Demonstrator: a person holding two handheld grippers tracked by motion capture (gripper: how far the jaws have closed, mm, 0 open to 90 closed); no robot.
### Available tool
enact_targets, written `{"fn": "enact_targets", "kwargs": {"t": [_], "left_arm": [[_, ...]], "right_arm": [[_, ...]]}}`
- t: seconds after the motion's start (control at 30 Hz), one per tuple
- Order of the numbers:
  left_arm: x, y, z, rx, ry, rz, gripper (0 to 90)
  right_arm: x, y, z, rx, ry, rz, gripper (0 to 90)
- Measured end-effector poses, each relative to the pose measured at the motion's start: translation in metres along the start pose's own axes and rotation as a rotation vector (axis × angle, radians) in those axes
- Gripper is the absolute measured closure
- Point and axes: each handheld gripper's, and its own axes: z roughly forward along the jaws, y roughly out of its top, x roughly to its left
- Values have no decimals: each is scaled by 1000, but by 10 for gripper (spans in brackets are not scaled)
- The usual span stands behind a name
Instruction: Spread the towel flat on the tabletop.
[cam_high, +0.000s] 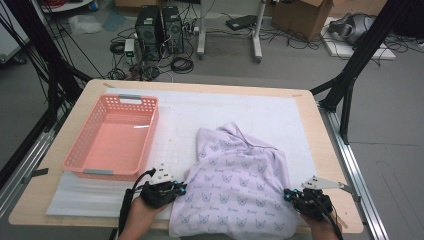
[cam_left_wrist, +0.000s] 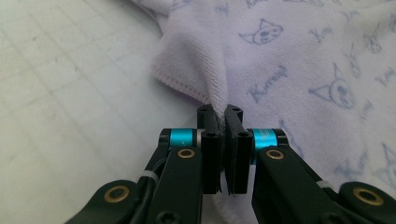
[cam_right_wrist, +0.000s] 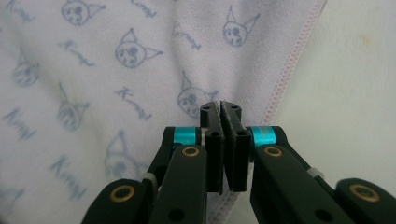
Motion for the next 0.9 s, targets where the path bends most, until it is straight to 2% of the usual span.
{"fn": "enact_targets", "kwargs": {"t": [0.03,0.07,0.1,0.13,0.17,0.2,0.23,0.27,0.3,0.33,0.37,0.4,0.47,0.5,0.57,0.6,0.63,0.67,0.7,0.8,0.83,0.87,0.9], "left_arm": [[-1,-6,-11,-5,-15,-15,863],[-1,-6,-11,-5,-15,-15,863],[-4,-12,-21,-1,-40,-18,864],[-4,-12,-21,-1,-40,-18,864],[-10,-18,-29,6,-58,-9,863],[-10,-18,-29,6,-58,-9,863],[-15,-24,-33,8,-68,-7,861],[-15,-24,-33,8,-68,-7,857],[-15,-25,-34,-9,-73,-4,838],[-14,-23,-34,-38,-59,-6,776],[-13,-22,-33,-63,-54,-19,645],[-12,-19,-32,-93,-51,-27,585],[-5,-12,-28,-134,-45,-43,524],[-3,-10,-27,-142,-40,-52,495],[3,-5,-21,-149,-32,-78,466],[3,-5,-21,-149,-32,-78,464],[8,-1,-15,-152,-27,-100,454],[8,-1,-15,-152,-27,-100,451],[11,4,-8,-149,-16,-107,453],[12,9,-3,-152,-5,-106,454],[15,17,5,-146,4,-113,453],[15,17,5,-146,4,-113,456],[17,24,13,-125,14,-108,460]], "right_arm": [[1,-4,-5,8,14,-4,884],[1,-4,-5,8,14,-4,884],[2,-10,-13,30,39,-5,886],[2,-10,-13,30,39,-5,886],[4,-13,-20,67,63,15,886],[4,-13,-20,67,63,15,886],[6,-13,-24,115,83,27,886],[8,-12,-25,128,90,24,884],[10,-12,-25,125,92,6,871],[11,-11,-25,110,96,3,828],[12,-9,-24,75,97,12,743],[13,-7,-23,50,92,12,721],[14,-1,-21,-12,73,5,635],[16,3,-19,-56,37,1,615],[19,9,-14,-92,4,-14,604],[19,9,-14,-92,4,-14,604],[22,16,-3,-98,-24,-45,594],[23,18,0,-92,-31,-57,590],[24,20,6,-86,-33,-62,583],[22,24,14,-75,-37,-64,559],[19,26,23,-56,-30,-56,551],[17,26,27,-43,-29,-56,550],[16,26,30,-27,-32,-55,550]]}}
